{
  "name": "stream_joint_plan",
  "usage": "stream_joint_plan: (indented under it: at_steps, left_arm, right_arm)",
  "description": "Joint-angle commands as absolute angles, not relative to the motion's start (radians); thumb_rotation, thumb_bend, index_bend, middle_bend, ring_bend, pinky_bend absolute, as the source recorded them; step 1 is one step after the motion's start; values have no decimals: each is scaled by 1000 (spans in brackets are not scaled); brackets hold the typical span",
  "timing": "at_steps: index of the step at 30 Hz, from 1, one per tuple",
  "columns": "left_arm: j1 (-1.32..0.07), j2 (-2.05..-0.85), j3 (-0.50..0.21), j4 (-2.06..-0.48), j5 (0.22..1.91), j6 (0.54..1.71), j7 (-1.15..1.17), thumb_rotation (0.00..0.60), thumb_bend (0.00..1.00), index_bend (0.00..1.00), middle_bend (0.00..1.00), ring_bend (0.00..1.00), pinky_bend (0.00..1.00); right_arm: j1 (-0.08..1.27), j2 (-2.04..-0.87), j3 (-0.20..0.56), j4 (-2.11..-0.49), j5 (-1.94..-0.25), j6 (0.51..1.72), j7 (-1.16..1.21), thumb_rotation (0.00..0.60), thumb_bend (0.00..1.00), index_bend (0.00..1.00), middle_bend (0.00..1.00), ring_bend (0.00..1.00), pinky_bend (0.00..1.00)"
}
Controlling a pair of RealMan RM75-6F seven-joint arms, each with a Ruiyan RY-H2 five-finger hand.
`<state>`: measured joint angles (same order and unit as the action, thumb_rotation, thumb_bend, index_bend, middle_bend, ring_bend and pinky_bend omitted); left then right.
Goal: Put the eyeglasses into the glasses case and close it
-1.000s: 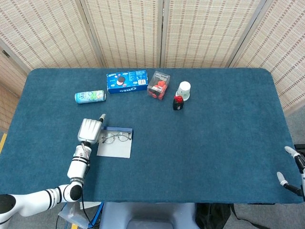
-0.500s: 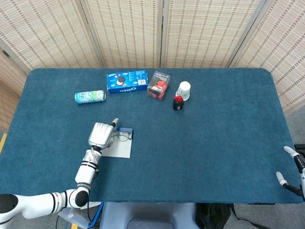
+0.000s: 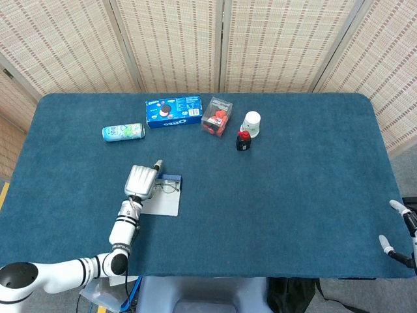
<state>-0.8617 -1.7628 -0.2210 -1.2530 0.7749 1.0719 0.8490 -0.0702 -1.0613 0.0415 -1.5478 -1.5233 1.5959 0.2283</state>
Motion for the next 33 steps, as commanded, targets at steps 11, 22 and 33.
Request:
stream_joint_plan:
  at_steps: [11, 22, 33]
  left_arm:
    - [-887, -1803, -246, -1169, 758, 1060, 851, 600, 174, 147, 1000, 1000, 1000]
    - [-872, -1785, -249, -1204, 781, 1088, 828, 600, 174, 145, 1000, 1000, 1000]
    - [-784, -1680, -205, -1397, 896, 1203, 749, 600, 174, 139, 918, 892, 971]
  right_arm:
    - [-74, -1061, 43, -1546, -1518, 1597, 230, 600, 296, 164, 243, 165, 70]
    - [-75, -1062, 43, -1541, -1519, 1597, 234, 600, 296, 164, 243, 165, 70]
    - [-72, -1060, 43, -1543, -1526, 1597, 234, 600, 296, 164, 243, 164, 70]
